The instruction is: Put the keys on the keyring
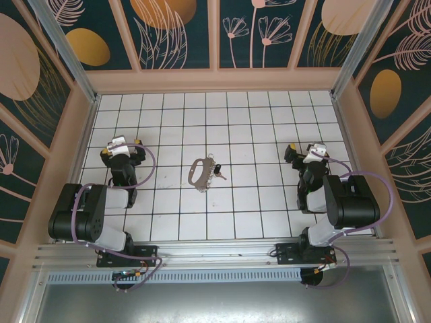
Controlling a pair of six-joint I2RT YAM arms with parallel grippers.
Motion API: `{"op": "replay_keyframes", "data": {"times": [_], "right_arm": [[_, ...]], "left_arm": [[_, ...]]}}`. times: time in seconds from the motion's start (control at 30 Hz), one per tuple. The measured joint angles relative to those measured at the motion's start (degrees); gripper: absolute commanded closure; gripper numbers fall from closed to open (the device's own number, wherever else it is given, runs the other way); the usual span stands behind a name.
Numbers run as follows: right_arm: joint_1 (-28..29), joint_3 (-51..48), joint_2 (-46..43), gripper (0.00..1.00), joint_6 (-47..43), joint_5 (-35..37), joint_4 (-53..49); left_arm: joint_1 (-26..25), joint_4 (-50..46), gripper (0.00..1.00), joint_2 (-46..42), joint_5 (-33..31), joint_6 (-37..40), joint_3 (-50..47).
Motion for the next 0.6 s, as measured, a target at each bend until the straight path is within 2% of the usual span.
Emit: {"op": "replay_keyframes", "data": {"times": [0.33,0.43,0.6], "right_arm": [[0.02,-0.02,0.00,0.01,0.00,0.00,0.09],[0.02,-0.57,-0.48,0.01,-0.02,0.13,0.46],[1.60,-1.16,-8.41,0.01,-0.42,2.58,-4.17]], "left_arm": [[0.00,-0.31,0.01,-0.02,-0.02,0.00,0.07],[0.00,-4.20,0.01,-0.24,0.02,0.00,2.05],[0.00,-9.09,0.01,-3.32,0.42,-0.70,4.17]]}}
